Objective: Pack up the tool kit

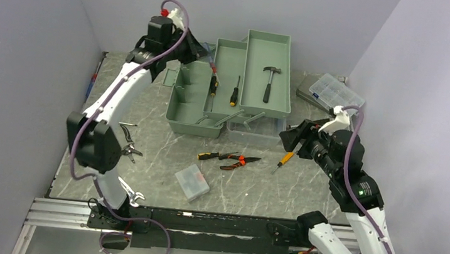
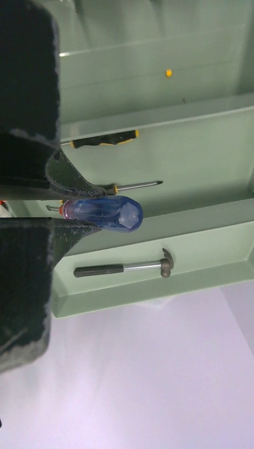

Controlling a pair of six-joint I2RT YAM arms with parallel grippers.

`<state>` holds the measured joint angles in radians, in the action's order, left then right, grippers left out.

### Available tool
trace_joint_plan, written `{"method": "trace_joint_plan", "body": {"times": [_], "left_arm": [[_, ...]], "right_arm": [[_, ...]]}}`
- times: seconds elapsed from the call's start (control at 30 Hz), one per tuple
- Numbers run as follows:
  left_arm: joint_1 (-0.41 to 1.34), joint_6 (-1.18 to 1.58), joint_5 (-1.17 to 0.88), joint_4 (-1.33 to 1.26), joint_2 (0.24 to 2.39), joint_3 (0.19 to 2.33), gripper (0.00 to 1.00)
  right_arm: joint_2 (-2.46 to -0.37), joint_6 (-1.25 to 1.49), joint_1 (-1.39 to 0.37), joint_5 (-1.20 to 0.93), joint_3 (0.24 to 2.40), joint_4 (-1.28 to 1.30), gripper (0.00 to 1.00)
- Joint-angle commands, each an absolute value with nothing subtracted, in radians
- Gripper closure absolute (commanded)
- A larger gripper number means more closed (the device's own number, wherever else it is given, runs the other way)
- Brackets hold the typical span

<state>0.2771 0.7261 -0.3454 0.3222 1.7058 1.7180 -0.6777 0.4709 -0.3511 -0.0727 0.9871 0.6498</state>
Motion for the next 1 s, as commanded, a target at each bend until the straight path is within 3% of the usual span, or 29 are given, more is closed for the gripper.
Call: {"method": "trace_joint_plan", "body": {"times": [0.0,0.27,0.4,0.5,0.6,0.67,0.7,0.97], "left_arm": [[0.289,0.721,-0.442,0.307,1.860,1.860,1.00],[0.345,0.543,-0.404,0.558,2.137,2.258,0.99],[0.345,0.533,-0.375,0.524,2.129,2.181,0.91],[0.346,0.548,-0.393,0.515,2.140,2.162,0.75],[0.346,0.550,-0.417,0.555,2.162,2.205,0.40],[0.345,0.532,-0.446,0.570,2.153,2.223,0.10],[0.345,0.527,-0.448,0.576,2.138,2.226,0.02],[0.346,0.459,-0.468,0.517,1.859,2.089,0.01]], "right_arm": [[-0.636,0.636,-0.351,0.143,0.922,0.728,0.30],[-0.547,0.817,-0.351,0.229,0.766,0.807,0.32],[-0.474,0.855,-0.351,0.229,0.706,0.804,0.32],[-0.456,0.861,-0.352,0.235,0.689,0.803,0.32],[-0.474,0.851,-0.351,0.250,0.694,0.808,0.32],[-0.491,0.842,-0.351,0.255,0.700,0.809,0.32],[-0.500,0.840,-0.351,0.255,0.702,0.809,0.32],[-0.533,0.831,-0.350,0.211,0.642,0.731,0.32]]}}
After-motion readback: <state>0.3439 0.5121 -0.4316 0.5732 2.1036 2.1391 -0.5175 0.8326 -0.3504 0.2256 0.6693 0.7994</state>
